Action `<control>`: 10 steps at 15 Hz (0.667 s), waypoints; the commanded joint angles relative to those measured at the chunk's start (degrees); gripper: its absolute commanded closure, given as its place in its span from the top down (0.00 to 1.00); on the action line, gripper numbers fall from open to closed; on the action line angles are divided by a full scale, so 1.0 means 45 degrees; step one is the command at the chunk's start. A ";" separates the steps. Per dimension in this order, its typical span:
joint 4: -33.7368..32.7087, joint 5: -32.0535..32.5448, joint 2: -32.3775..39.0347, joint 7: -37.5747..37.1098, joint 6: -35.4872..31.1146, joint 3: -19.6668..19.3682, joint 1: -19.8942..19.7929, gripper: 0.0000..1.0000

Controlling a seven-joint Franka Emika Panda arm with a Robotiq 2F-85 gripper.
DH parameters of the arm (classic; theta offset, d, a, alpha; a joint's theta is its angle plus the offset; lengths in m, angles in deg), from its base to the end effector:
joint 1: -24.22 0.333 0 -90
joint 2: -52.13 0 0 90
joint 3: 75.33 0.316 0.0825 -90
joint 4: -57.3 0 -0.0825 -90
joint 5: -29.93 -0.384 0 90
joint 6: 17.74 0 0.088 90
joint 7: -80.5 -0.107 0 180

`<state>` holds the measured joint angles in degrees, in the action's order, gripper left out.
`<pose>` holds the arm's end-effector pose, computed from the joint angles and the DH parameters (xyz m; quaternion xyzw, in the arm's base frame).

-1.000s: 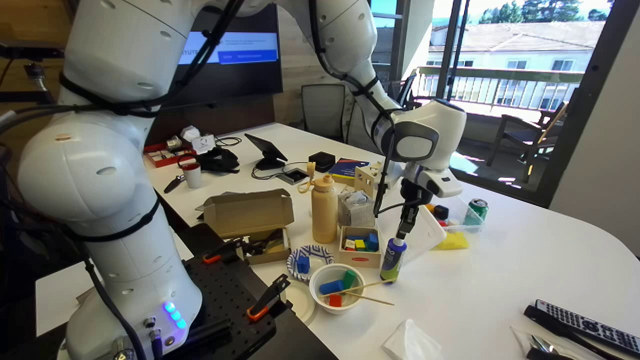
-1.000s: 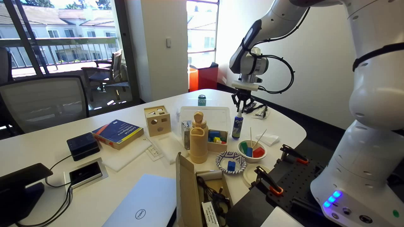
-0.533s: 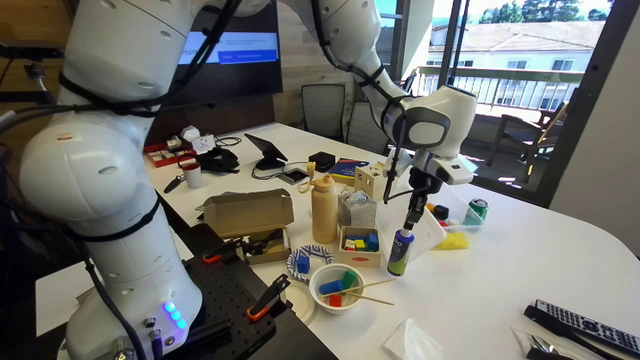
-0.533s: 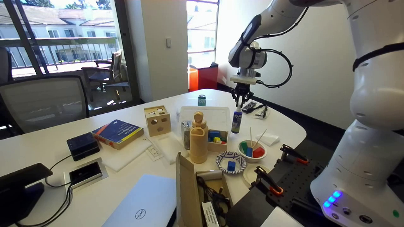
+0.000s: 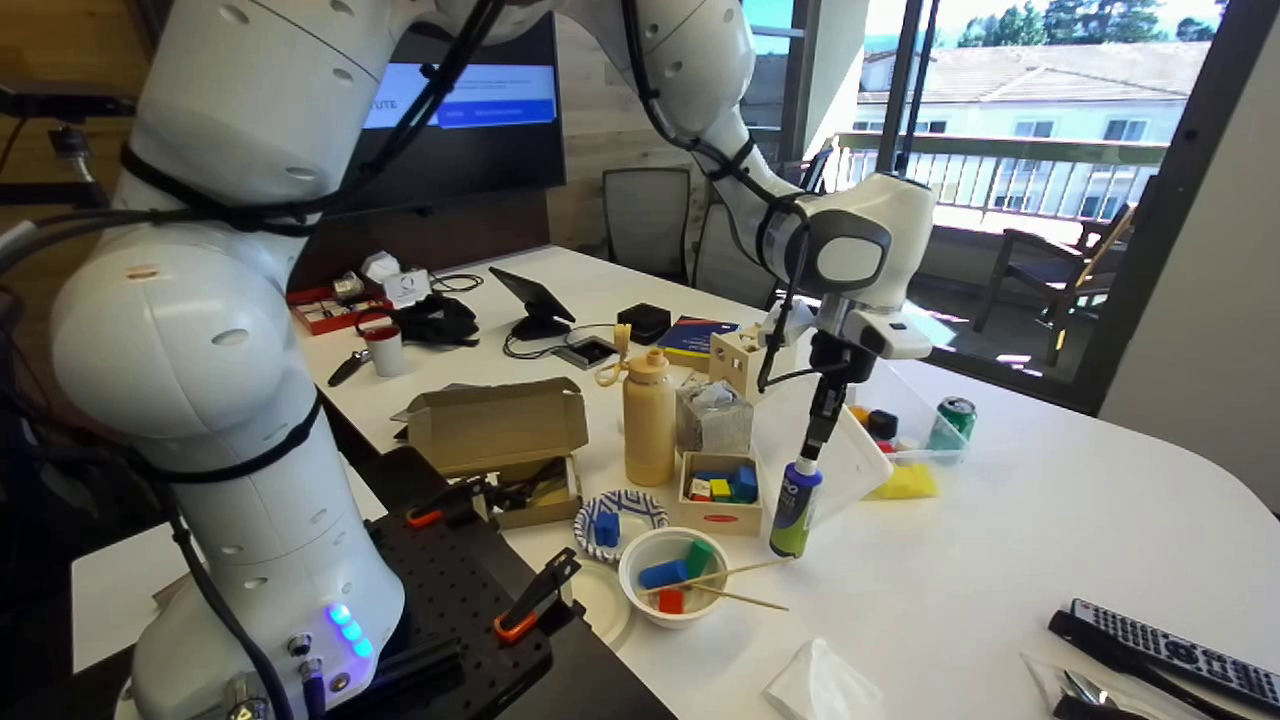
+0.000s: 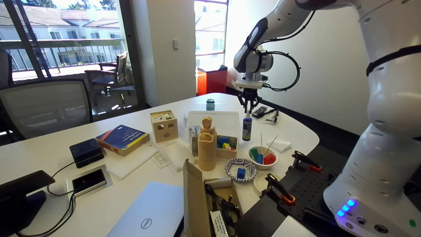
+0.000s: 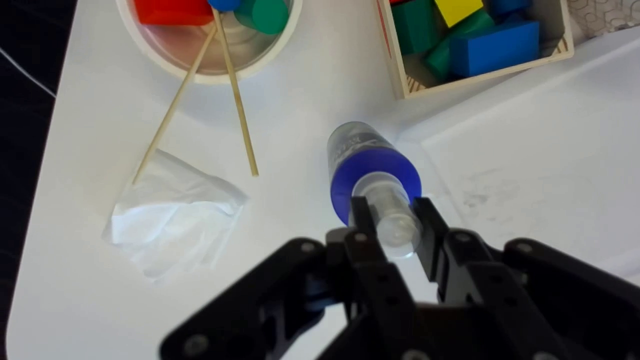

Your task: Remove the clear lid from the blue bottle.

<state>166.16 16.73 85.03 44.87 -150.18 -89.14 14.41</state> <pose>0.5675 -0.2381 0.1922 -0.8306 0.5525 0.0698 0.0057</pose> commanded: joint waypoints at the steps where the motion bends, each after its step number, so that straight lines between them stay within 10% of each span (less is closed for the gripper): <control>1: -0.0415 0.0325 0.0343 -0.0736 0.0375 -0.0215 0.0279 0.06; 10: 0.0213 0.0373 -0.0187 -0.0941 -0.0192 -0.0598 0.0315 0.06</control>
<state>165.71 17.41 86.72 42.84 -150.56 -90.66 15.14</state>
